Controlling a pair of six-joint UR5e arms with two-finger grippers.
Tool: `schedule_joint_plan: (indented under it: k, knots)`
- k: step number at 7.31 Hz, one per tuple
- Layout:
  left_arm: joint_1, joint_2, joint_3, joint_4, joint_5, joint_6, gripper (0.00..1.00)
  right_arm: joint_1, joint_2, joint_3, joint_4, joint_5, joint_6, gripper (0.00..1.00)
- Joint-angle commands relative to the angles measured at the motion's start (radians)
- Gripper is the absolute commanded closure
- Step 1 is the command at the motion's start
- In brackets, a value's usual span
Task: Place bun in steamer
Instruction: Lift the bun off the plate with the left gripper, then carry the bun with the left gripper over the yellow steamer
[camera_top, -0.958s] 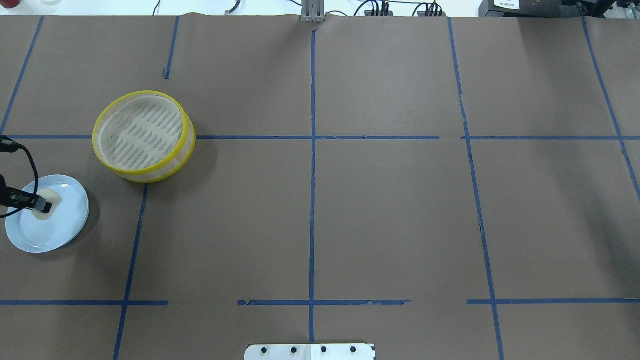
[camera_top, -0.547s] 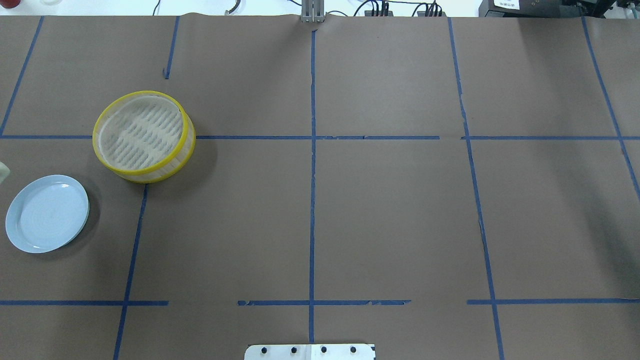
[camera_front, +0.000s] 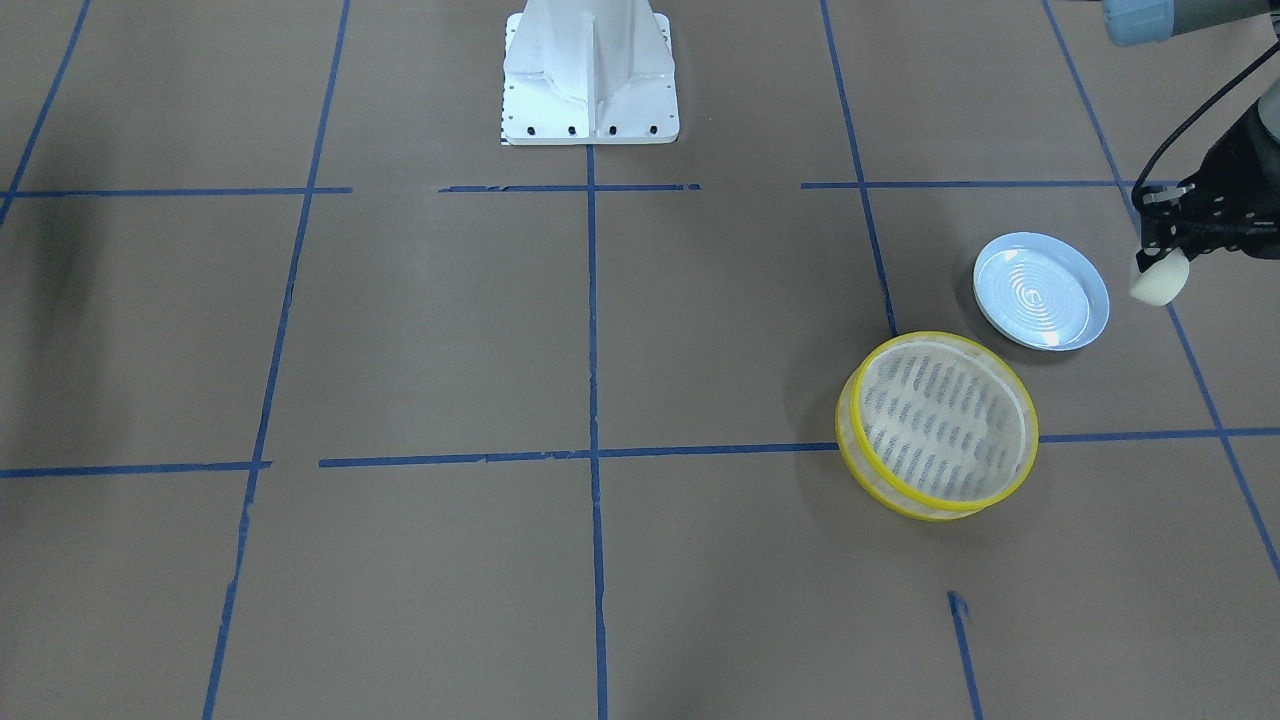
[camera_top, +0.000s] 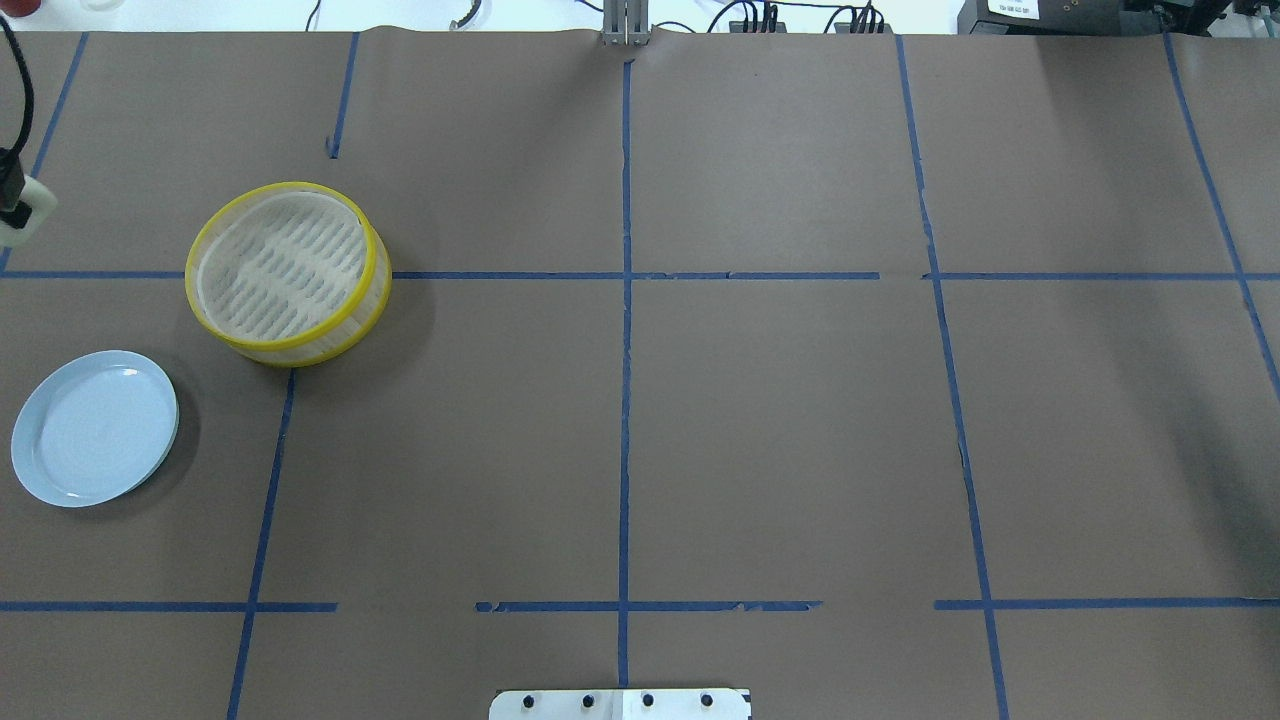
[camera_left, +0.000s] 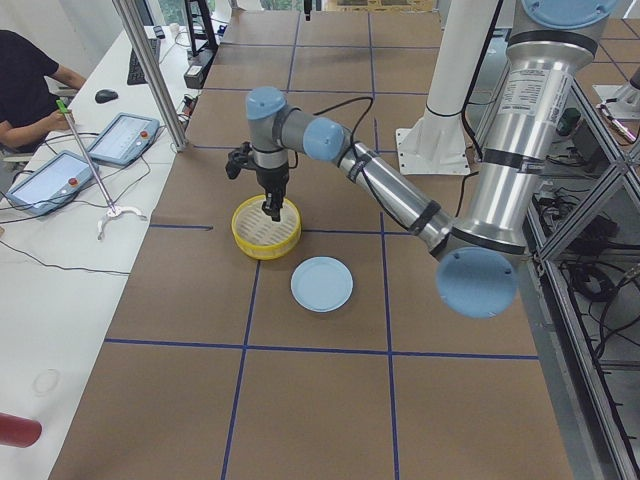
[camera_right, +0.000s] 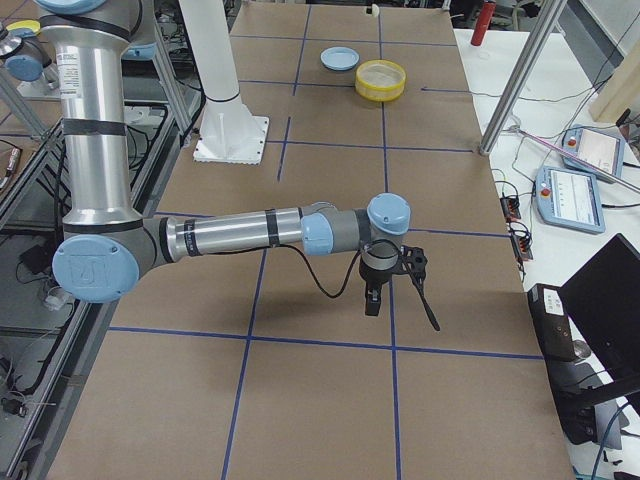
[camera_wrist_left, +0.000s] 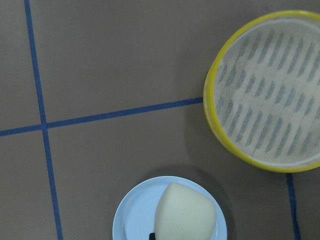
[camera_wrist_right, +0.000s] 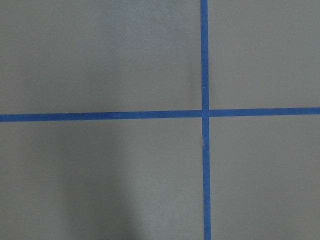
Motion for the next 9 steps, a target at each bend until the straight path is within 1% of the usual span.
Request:
schedule_joint_plan:
  k: [1,2,3,4,5,6,7,9]
  knots:
    - [0.133,-0.148,0.111,0.024,-0.007,-0.125,0.69,0.0,0.0,0.0,-0.001,0.0,0.0,0.0]
    - [0.169,-0.149,0.177,-0.089,-0.006,-0.189,0.69,0.0,0.0,0.0,-0.001,0.0,0.0,0.0]
    - [0.206,-0.137,0.26,-0.238,-0.004,-0.236,0.69,0.0,0.0,0.0,-0.001,0.0,0.0,0.0]
    - [0.226,-0.134,0.312,-0.313,-0.004,-0.261,0.7,0.0,0.0,0.0,-0.001,0.0,0.0,0.0]
    - [0.228,-0.133,0.348,-0.355,-0.004,-0.264,0.7,0.0,0.0,0.0,-0.001,0.0,0.0,0.0]
    - [0.228,-0.133,0.375,-0.366,-0.004,-0.263,0.7,0.0,0.0,0.0,-0.001,0.0,0.0,0.0]
    - [0.229,-0.13,0.385,-0.398,-0.003,-0.263,0.7,0.0,0.0,0.0,-0.001,0.0,0.0,0.0]
    - [0.245,-0.11,0.449,-0.521,-0.003,-0.309,0.7,0.0,0.0,0.0,-0.001,0.0,0.0,0.0]
